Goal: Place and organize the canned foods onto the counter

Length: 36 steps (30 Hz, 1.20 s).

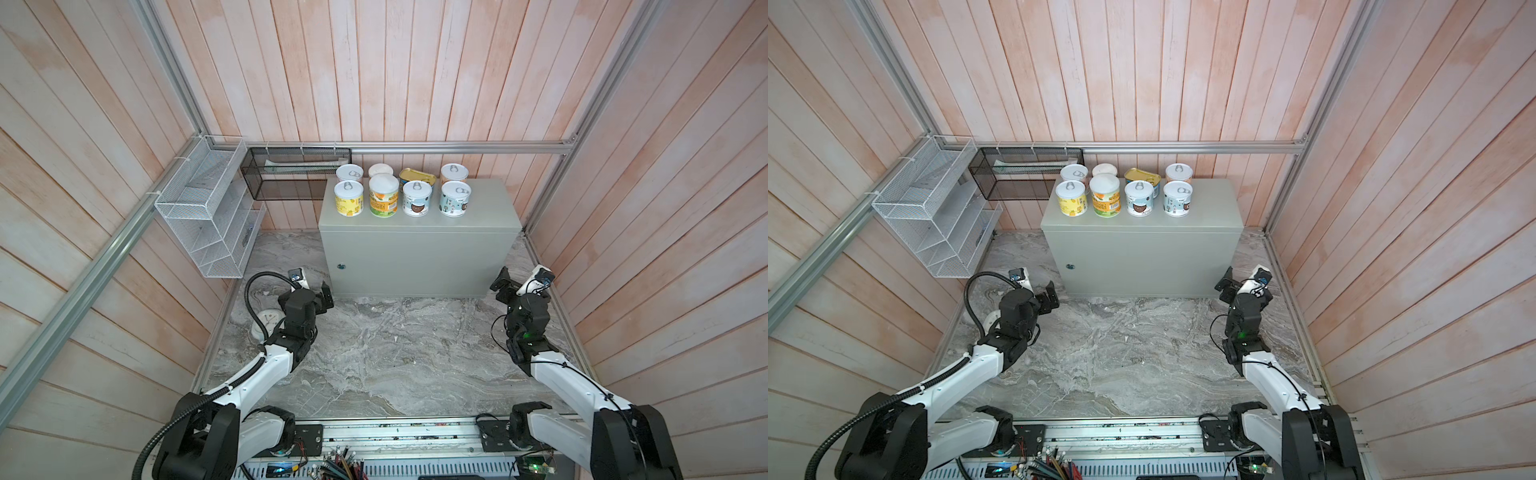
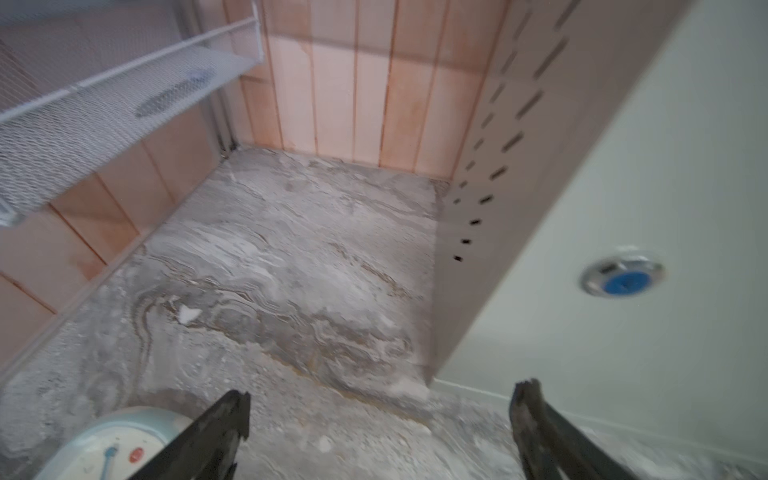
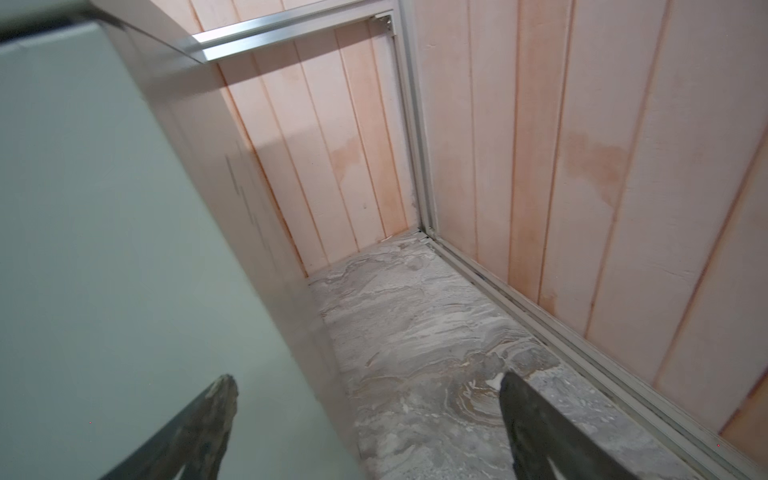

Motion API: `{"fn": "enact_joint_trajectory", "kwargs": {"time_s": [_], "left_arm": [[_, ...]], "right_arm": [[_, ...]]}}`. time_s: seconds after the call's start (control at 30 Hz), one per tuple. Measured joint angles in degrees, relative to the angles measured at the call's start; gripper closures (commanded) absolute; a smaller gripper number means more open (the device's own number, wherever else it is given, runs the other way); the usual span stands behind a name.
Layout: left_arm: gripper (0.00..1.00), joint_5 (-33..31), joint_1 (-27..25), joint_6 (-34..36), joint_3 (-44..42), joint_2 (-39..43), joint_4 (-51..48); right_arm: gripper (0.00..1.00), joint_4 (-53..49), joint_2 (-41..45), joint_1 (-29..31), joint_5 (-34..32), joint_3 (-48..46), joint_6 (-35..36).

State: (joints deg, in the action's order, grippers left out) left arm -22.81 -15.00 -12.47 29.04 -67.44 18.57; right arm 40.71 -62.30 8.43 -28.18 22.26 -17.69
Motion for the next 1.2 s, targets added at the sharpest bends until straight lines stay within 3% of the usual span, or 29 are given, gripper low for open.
{"fn": "enact_joint_trajectory", "kwargs": {"time_s": [0.2,0.37,0.57,0.73,0.87,1.0,1.1,1.2], "left_arm": [[0.00,4.00,7.56,6.21,-3.89,-4.02,15.06],[0.00,10.12,13.64,7.15,-4.57,-9.11,18.32],[0.00,14.03,14.14,7.96,-4.98,-9.49,20.70],[0.00,14.67,14.16,7.48,-12.07,-9.70,26.36],[0.00,14.75,14.23,7.89,-8.92,-14.01,26.14],[0.00,15.41,14.21,9.07,-5.46,-16.06,26.45],[0.00,16.11,14.23,9.86,-9.25,-18.01,35.80],[0.00,16.44,14.23,10.10,-12.50,-20.72,38.23]], "right_arm": [[0.02,4.26,-3.17,-3.21,-7.13,-1.79,-0.39],[0.02,6.21,-9.88,-5.51,-8.68,-3.43,-0.76],[0.03,7.30,-10.14,-6.51,-7.89,-3.82,0.33],[0.03,7.26,-9.79,-7.80,-7.08,-3.85,0.31],[0.02,7.96,-9.20,-7.87,-6.64,-4.50,1.18],[0.03,11.56,-13.90,-8.74,-7.43,-6.56,1.14],[0.02,11.96,-17.31,-9.01,-7.76,-6.38,1.16],[0.02,11.93,-19.10,-9.73,-7.72,-5.55,0.72]]}}
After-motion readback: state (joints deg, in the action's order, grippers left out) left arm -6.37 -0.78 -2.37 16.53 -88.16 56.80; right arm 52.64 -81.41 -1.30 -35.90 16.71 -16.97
